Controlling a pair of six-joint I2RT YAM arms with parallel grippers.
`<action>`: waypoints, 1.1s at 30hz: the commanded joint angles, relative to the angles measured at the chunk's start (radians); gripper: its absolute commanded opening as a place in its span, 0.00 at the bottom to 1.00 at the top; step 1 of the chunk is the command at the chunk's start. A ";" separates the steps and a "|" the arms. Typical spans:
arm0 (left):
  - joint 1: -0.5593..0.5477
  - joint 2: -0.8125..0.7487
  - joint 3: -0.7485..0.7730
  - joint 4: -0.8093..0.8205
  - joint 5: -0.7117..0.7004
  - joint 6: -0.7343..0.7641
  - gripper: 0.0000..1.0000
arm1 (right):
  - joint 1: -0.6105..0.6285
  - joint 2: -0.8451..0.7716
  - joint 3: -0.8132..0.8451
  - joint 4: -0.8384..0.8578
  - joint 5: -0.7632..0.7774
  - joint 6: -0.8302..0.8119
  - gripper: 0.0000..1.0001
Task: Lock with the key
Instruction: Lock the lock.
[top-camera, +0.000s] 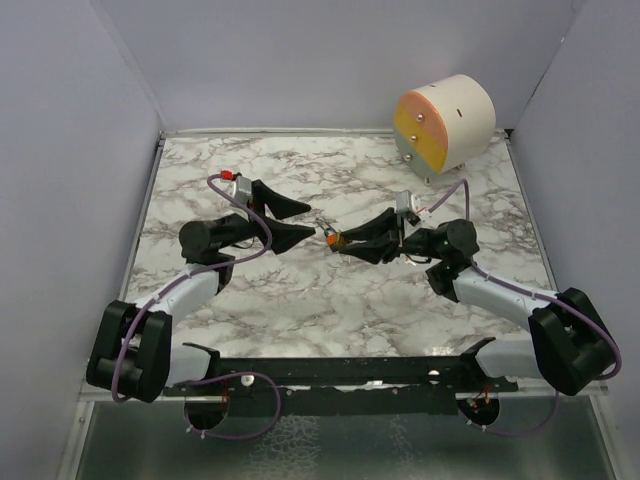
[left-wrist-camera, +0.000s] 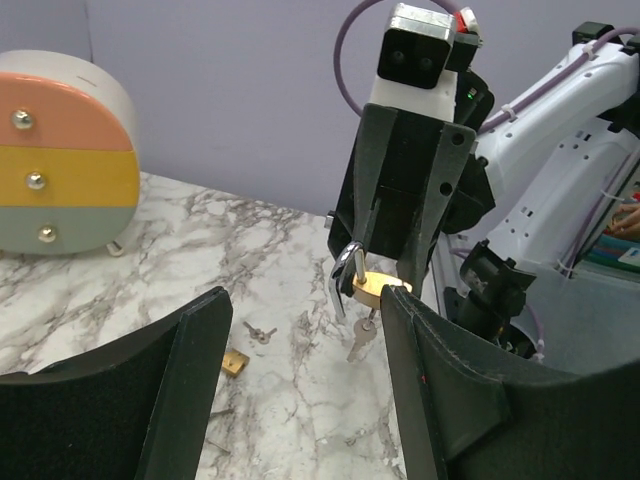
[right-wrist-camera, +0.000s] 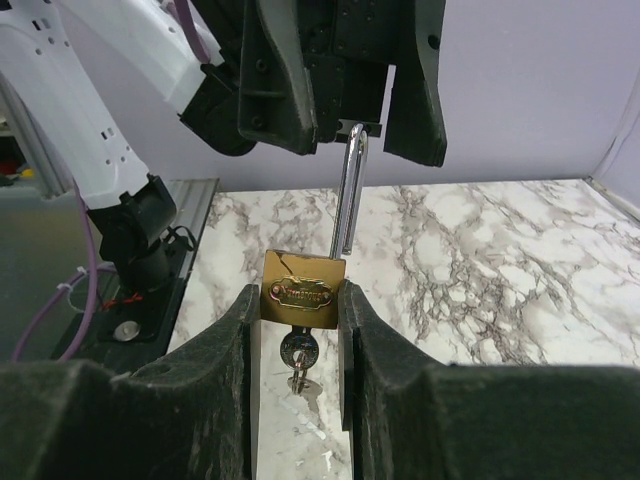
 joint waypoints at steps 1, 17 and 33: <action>-0.018 0.043 0.034 0.147 0.069 -0.086 0.64 | -0.004 -0.009 0.032 0.070 -0.013 0.024 0.01; -0.039 0.098 0.064 0.284 0.079 -0.182 0.51 | -0.004 0.015 0.037 0.082 -0.015 0.030 0.01; -0.055 0.113 0.073 0.285 0.068 -0.172 0.36 | -0.003 0.034 0.051 0.086 -0.022 0.054 0.01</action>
